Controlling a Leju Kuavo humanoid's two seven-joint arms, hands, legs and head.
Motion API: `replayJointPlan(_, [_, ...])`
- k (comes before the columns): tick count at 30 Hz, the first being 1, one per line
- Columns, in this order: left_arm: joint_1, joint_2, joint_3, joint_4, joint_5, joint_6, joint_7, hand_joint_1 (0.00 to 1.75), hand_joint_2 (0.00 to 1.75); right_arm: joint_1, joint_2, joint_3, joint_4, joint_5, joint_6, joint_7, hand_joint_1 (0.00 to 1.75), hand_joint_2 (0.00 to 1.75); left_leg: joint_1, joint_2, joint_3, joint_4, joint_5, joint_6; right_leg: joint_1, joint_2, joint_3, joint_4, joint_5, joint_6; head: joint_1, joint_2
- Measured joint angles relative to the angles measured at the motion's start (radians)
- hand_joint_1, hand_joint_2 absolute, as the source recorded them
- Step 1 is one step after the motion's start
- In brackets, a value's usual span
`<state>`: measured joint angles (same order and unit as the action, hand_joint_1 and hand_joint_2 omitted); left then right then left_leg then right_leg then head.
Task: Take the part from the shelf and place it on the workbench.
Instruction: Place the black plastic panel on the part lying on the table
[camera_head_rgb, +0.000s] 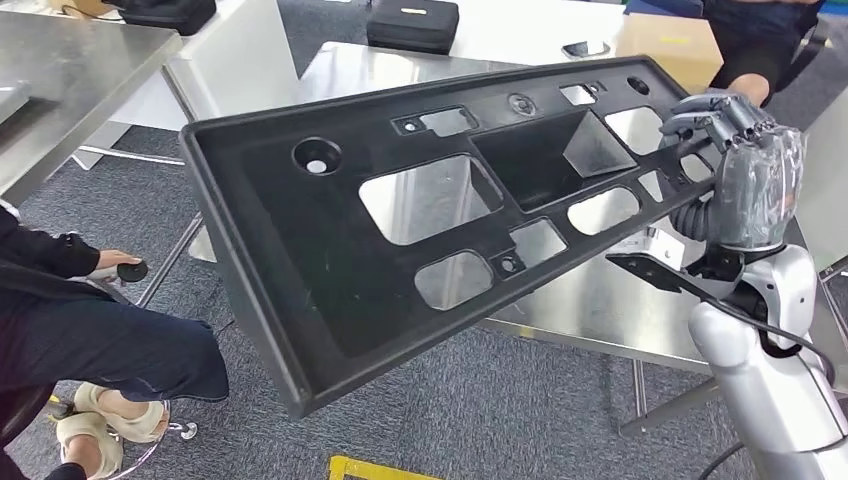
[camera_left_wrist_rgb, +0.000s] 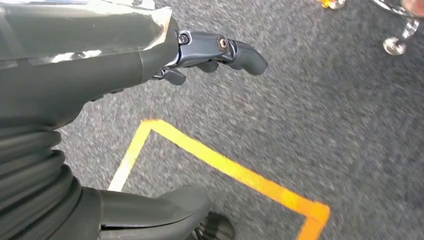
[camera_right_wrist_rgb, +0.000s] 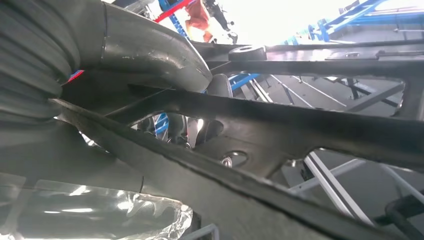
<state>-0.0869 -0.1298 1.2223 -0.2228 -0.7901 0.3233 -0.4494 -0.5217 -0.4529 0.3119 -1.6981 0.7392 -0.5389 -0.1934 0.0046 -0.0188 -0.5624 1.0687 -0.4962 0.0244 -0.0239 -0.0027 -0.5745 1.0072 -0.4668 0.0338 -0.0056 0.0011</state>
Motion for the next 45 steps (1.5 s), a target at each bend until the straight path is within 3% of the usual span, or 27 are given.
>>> replayJointPlan(2, [-0.002,-0.001,0.0,0.0,0.002,0.001,0.001,0.0,1.75,0.001,0.001,-0.001,0.0,0.005,0.0,0.0,1.75,1.75,0.003,0.008,-0.072,0.112,0.014,-0.01,-0.002,0.0,0.03,-0.004,-0.021,-0.016,-0.002,0.0])
replayJointPlan(4, [0.001,-0.003,0.0,0.0,0.004,0.002,0.002,0.0,1.75,0.003,0.002,0.0,0.0,0.006,0.0,0.0,1.75,1.75,0.004,0.012,-0.168,0.221,-0.022,-0.018,0.0,-0.001,0.061,-0.004,-0.049,-0.024,-0.003,0.0])
replayJointPlan(7, [0.007,-0.003,0.0,0.0,0.005,0.003,0.003,0.0,1.75,0.006,0.004,0.001,0.001,0.009,0.0,0.0,1.75,1.75,0.004,0.014,-0.249,0.21,-0.103,-0.018,0.001,0.001,0.124,-0.005,-0.101,-0.025,-0.004,0.0])
replayJointPlan(8, [0.009,-0.002,0.0,0.0,0.005,0.003,0.003,0.0,1.75,0.007,0.004,0.001,0.001,0.01,0.001,0.0,1.75,1.75,0.002,0.014,-0.254,0.16,-0.083,-0.012,0.002,0.001,0.148,-0.007,-0.121,-0.023,-0.004,0.0])
replayJointPlan(11, [0.017,0.002,0.001,0.0,0.005,0.003,0.004,0.0,1.75,0.011,0.009,0.004,0.004,0.011,0.002,0.0,1.75,1.75,-0.011,0.011,-0.239,-0.001,0.144,0.016,0.006,0.006,0.205,-0.025,-0.177,-0.014,-0.003,0.0])
replayJointPlan(12, [0.018,0.003,0.001,0.0,0.005,0.003,0.004,0.0,1.75,0.012,0.011,0.003,0.005,0.011,0.003,0.0,1.75,1.75,-0.015,0.008,-0.229,-0.024,0.186,0.022,0.008,0.009,0.227,-0.036,-0.185,-0.006,-0.003,0.0])
replayJointPlan(14, [0.016,0.002,0.001,0.0,0.006,0.003,0.004,0.0,1.75,0.009,0.011,0.0,0.004,0.012,0.003,0.001,1.75,1.75,-0.016,0.005,-0.195,-0.034,0.163,0.029,0.013,0.013,0.252,-0.032,-0.163,0.021,-0.004,0.0])
replayJointPlan(16, [0.014,0.0,0.001,0.0,0.006,0.003,0.004,0.0,1.75,0.007,0.012,-0.002,0.003,0.013,0.002,0.001,1.75,1.75,-0.014,0.001,-0.142,-0.057,0.136,0.044,0.014,0.013,0.214,0.065,-0.119,0.037,-0.002,0.0])
replayJointPlan(17, [0.013,0.0,0.001,-0.001,0.006,0.003,0.004,0.0,1.75,0.009,0.012,-0.002,0.003,0.012,0.002,0.001,1.75,1.75,-0.012,-0.002,-0.111,-0.07,0.122,0.048,0.013,0.012,0.167,0.136,-0.114,0.032,-0.001,0.0])
replayJointPlan(18, [0.014,0.0,0.001,-0.001,0.005,0.004,0.004,0.0,1.75,0.012,0.012,-0.002,0.005,0.012,0.002,0.001,1.75,1.75,-0.012,-0.005,-0.08,-0.083,0.104,0.05,0.014,0.011,0.113,0.201,-0.128,0.02,0.002,0.0])
replayJointPlan(20, [0.015,-0.002,0.001,-0.001,0.005,0.004,0.004,0.0,1.75,0.019,0.012,-0.001,0.008,0.012,0.002,0.001,1.75,1.75,-0.012,-0.014,-0.015,-0.111,0.069,0.05,0.013,0.011,0.006,0.259,-0.2,-0.001,0.004,0.0])
replayJointPlan(22, [0.018,-0.003,0.001,0.0,0.005,0.004,0.004,0.0,1.75,0.023,0.012,0.0,0.011,0.013,0.002,0.001,1.75,1.75,-0.011,-0.023,0.054,-0.134,0.032,0.047,0.011,0.011,-0.067,0.215,-0.252,0.004,0.004,0.0])
replayJointPlan(23, [0.019,-0.003,0.001,0.0,0.005,0.004,0.004,0.0,1.75,0.026,0.012,0.0,0.013,0.014,0.002,0.001,1.75,1.75,-0.011,-0.027,0.087,-0.141,0.01,0.045,0.007,0.01,-0.092,0.163,-0.231,0.022,0.005,0.0])
replayJointPlan(24, [0.022,-0.003,0.001,0.0,0.005,0.004,0.004,0.0,1.75,0.03,0.013,0.0,0.015,0.014,0.002,0.001,1.75,1.75,-0.012,-0.031,0.113,-0.146,-0.013,0.042,0.001,0.006,-0.112,0.098,-0.158,0.049,0.005,0.0])
replayJointPlan(25, [0.025,-0.003,0.001,0.0,0.005,0.004,0.005,0.0,1.75,0.034,0.012,0.001,0.019,0.015,0.003,0.001,1.75,1.75,-0.014,-0.034,0.141,-0.145,-0.039,0.038,-0.001,-0.002,-0.123,0.034,-0.05,0.076,0.004,0.0])
replayJointPlan(26, [0.027,-0.002,0.002,0.0,0.005,0.003,0.006,0.0,1.75,0.039,0.014,0.002,0.024,0.017,0.004,0.0,1.75,1.75,-0.015,-0.037,0.159,-0.141,-0.061,0.033,-0.003,-0.008,-0.125,-0.007,0.048,0.087,0.004,0.0])
replayJointPlan(27, [0.029,-0.002,0.002,0.0,0.006,0.003,0.007,0.0,1.75,0.043,0.015,0.001,0.027,0.018,0.005,0.0,1.75,1.75,-0.017,-0.038,0.17,-0.137,-0.08,0.027,-0.002,-0.013,-0.122,-0.026,0.12,0.084,0.002,0.0])
replayJointPlan(28, [0.028,-0.001,0.003,0.0,0.006,0.003,0.008,0.0,1.75,0.041,0.015,0.0,0.029,0.019,0.006,0.0,1.75,1.75,-0.017,-0.037,0.177,-0.125,-0.088,0.022,0.001,-0.015,-0.117,-0.024,0.144,0.067,0.0,0.0])
replayJointPlan(30, [0.02,-0.003,0.003,0.0,0.006,0.002,0.007,0.0,1.75,0.031,0.012,-0.007,0.025,0.022,0.005,-0.001,1.75,1.75,-0.016,-0.026,0.13,-0.039,-0.057,0.014,-0.001,-0.011,-0.104,-0.013,0.121,0.028,-0.003,0.0])
replayJointPlan(32, [0.011,-0.006,0.002,0.0,0.005,-0.001,0.004,0.0,1.75,0.026,0.006,-0.015,0.024,0.03,0.006,0.005,1.75,1.75,-0.013,-0.005,0.026,0.119,-0.022,0.002,-0.004,-0.01,-0.084,-0.018,0.097,0.0,-0.004,0.0])
replayJointPlan(33, [0.01,-0.007,0.001,0.0,0.005,-0.003,0.002,0.0,1.75,0.027,0.002,-0.02,0.026,0.037,0.006,0.015,1.75,1.75,-0.011,0.005,-0.026,0.185,-0.036,-0.005,-0.003,-0.009,-0.071,-0.021,0.085,-0.009,-0.004,0.0])
replayJointPlan(35, [0.01,-0.007,0.001,0.0,0.005,-0.006,0.001,0.0,1.75,0.028,-0.009,-0.038,0.041,0.049,0.009,0.048,1.75,1.75,-0.005,0.012,-0.102,0.241,-0.122,-0.013,-0.003,-0.009,-0.041,-0.023,0.06,-0.016,-0.005,0.0])
replayJointPlan(36, [0.01,-0.007,0.001,0.0,0.005,-0.006,0.0,0.0,1.75,0.027,-0.016,-0.054,0.056,0.049,0.011,0.064,1.75,1.75,-0.003,0.013,-0.124,0.238,-0.153,-0.014,-0.003,-0.008,-0.025,-0.023,0.047,-0.015,-0.005,0.0])
replayJointPlan(37, [0.01,-0.007,0.001,0.0,0.005,-0.006,0.0,0.0,1.75,0.026,-0.025,-0.074,0.075,0.044,0.011,0.076,1.75,1.75,0.0,0.014,-0.136,0.215,-0.154,-0.013,-0.003,-0.008,-0.01,-0.023,0.035,-0.013,-0.005,0.0])
replayJointPlan(38, [0.009,-0.007,0.001,0.0,0.005,-0.006,0.001,0.0,1.75,0.025,-0.034,-0.098,0.098,0.033,0.01,0.082,1.75,1.75,0.001,0.015,-0.138,0.17,-0.121,-0.011,-0.003,-0.007,0.004,-0.023,0.025,-0.011,-0.005,0.0])
replayJointPlan(41, [0.008,-0.007,0.001,0.0,0.004,-0.01,0.007,0.0,1.75,0.031,-0.067,-0.183,0.174,-0.027,-0.004,0.054,1.75,1.75,0.001,0.015,-0.118,-0.01,0.042,0.004,0.002,-0.002,0.018,-0.021,0.007,0.001,-0.005,0.0])
replayJointPlan(45, [0.008,-0.01,0.0,0.001,0.0,-0.012,0.019,0.0,1.75,0.08,-0.123,-0.291,0.244,-0.109,-0.025,-0.004,1.75,1.75,-0.006,0.008,-0.102,-0.054,0.092,0.008,0.014,0.002,0.015,-0.021,-0.012,0.007,-0.002,0.0])
